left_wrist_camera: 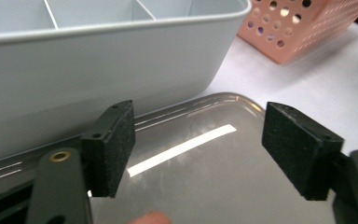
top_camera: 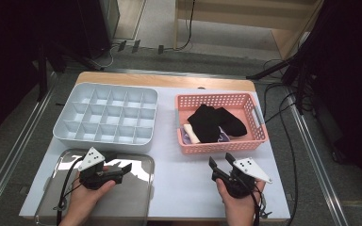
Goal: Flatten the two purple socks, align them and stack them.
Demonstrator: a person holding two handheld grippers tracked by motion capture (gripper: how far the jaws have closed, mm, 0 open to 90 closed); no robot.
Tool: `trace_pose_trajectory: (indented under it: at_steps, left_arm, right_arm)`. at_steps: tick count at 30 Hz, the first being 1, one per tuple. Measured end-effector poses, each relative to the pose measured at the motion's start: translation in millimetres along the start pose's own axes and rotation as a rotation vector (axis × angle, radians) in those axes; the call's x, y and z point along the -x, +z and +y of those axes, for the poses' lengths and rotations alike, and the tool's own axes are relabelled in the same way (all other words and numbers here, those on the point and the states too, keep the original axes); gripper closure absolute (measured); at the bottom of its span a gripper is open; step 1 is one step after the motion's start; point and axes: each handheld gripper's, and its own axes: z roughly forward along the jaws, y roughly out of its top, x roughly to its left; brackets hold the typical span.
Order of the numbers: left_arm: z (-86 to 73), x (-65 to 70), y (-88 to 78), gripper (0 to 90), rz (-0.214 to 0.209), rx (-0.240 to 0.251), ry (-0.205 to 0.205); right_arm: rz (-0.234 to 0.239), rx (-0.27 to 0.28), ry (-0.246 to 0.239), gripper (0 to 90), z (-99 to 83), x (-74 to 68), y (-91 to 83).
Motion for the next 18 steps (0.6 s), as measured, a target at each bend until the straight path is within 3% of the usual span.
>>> trace_pose_trajectory:
  at_steps: [7, 10, 18]
  left_arm:
    - [-4.0, 3.0, 4.6, 20.8, -0.004, -0.017, 0.023]
    - [-4.1, 0.6, 4.3, 18.9, -0.017, -0.021, -0.001]
    - [-4.6, -0.5, 3.7, 18.2, -0.035, -0.022, -0.002]
  right_arm:
    - [-0.022, 0.007, 0.019, 40.1, 10.8, 10.3, 5.0]
    - [-0.024, 0.006, 0.009, 40.1, 18.9, 10.6, 10.3]
    - [-0.037, -0.006, -0.014, 38.9, 42.1, 11.0, 27.4]
